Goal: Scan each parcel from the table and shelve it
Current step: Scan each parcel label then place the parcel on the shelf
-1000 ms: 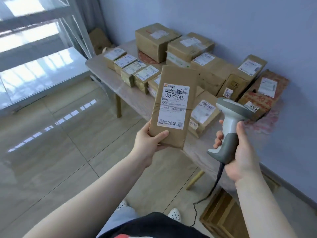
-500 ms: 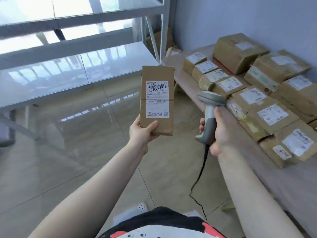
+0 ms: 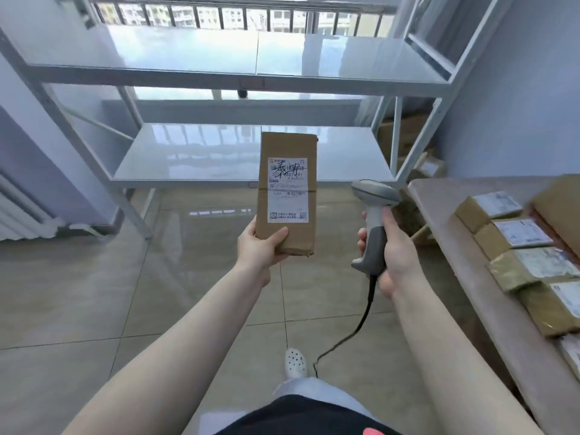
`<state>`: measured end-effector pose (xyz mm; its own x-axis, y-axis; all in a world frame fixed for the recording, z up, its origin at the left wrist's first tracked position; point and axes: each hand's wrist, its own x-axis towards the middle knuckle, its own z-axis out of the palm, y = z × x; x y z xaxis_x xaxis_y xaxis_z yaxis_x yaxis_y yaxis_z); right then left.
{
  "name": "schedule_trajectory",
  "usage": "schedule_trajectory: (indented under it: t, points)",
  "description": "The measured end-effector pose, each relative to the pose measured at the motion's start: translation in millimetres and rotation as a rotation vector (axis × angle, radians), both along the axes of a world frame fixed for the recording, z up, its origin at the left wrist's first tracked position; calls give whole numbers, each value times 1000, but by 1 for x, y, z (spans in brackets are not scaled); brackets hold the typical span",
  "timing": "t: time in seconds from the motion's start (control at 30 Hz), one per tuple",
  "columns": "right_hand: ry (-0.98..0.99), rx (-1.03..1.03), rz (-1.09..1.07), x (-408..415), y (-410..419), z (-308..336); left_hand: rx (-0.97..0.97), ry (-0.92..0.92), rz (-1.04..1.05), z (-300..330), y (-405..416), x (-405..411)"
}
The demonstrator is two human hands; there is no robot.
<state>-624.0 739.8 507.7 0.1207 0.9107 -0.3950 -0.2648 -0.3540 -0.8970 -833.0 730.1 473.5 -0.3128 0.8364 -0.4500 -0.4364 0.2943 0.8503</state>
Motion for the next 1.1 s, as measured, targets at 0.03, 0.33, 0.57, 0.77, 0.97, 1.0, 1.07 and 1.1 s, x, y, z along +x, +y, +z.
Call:
schedule_trajectory:
  t: [0.03,0.33,0.57,0.77,0.97,1.0,1.07,1.1]
  points:
    - [-10,9,28,-11,17,2,7,1,27,1,14,-9]
    - [-15,-7,218,-91,140,17,12,-9,245,4,108,-88]
    - [-67,-22,359,-179,212,16,36,7,384,8,152,-187]
    - [-86,21,400,-271,261,10,65,44,362,12,195,-285]
    - [-54,107,400,-366,305,27,114,126,275,36,231,-383]
    - [-57,120,397,-379,313,31,118,130,269,42,237,-398]
    - [-59,141,400,-406,325,40,129,131,273,53,249,-424]
    - [-58,146,402,-418,331,45,136,133,275,58,255,-435]
